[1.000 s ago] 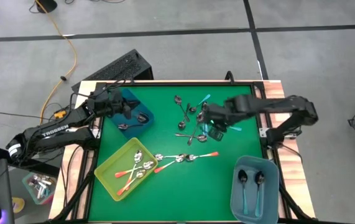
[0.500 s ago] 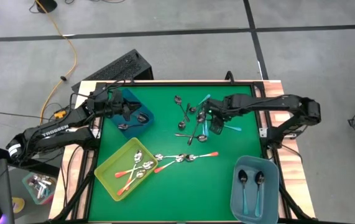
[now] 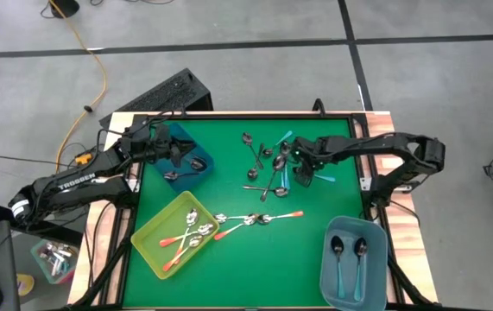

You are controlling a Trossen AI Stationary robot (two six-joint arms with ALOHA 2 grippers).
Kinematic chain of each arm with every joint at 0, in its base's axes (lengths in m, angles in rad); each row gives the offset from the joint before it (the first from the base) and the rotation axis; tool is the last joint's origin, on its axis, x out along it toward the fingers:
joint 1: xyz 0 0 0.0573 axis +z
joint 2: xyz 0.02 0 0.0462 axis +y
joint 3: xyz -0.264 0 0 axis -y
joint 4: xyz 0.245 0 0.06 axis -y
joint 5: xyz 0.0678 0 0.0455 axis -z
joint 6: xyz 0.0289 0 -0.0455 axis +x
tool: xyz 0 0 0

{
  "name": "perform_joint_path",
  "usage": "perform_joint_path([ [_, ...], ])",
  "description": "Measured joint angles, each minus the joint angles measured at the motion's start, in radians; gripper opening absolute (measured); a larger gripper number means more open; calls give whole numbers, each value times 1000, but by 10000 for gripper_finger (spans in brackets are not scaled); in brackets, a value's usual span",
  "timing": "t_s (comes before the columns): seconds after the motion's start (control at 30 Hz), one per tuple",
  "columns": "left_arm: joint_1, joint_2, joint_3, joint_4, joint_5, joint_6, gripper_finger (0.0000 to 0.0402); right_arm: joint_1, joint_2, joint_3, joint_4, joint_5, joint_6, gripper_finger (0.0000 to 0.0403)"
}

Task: Sort silverware by color (type)
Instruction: Put the blue spoon into the blue bin

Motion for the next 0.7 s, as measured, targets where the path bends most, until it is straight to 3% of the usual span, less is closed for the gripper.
perform_joint_path([
  [0.5, 0, 0, 0, -2, -1, -1, 110, -58, -5, -114, 48, -76, -60, 238],
  [0.7, 0, 0, 0, -2, -2, -16, 110, -58, -3, -120, 35, -72, -53, 181],
])
